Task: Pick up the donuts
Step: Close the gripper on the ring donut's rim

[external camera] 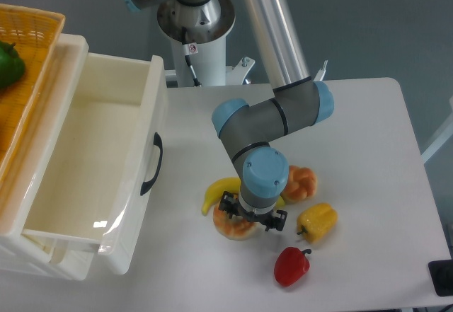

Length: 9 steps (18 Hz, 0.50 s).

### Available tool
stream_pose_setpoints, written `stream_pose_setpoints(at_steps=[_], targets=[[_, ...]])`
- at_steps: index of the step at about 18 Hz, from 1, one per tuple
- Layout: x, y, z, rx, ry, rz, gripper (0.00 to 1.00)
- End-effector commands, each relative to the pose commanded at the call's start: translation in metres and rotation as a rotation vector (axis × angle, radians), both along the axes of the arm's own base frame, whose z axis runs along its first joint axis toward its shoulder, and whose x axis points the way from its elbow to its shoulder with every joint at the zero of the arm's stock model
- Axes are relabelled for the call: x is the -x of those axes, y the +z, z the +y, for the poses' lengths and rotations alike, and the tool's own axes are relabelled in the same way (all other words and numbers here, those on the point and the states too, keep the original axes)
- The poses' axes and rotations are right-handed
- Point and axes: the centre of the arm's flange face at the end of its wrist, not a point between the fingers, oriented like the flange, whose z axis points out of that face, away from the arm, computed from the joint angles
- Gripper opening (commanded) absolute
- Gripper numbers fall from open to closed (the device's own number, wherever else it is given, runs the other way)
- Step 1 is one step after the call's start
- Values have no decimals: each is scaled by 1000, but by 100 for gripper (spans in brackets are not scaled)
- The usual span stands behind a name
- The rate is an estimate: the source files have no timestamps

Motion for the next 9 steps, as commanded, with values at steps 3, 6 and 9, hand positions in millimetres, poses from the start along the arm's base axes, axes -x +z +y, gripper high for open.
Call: stream_pose_setpoints(at_steps=[3,6,9], targets=[[0,1,0,-1,3,1,58],[1,1,1,-3,5,1,28],[1,3,1,-5,3,2,16]])
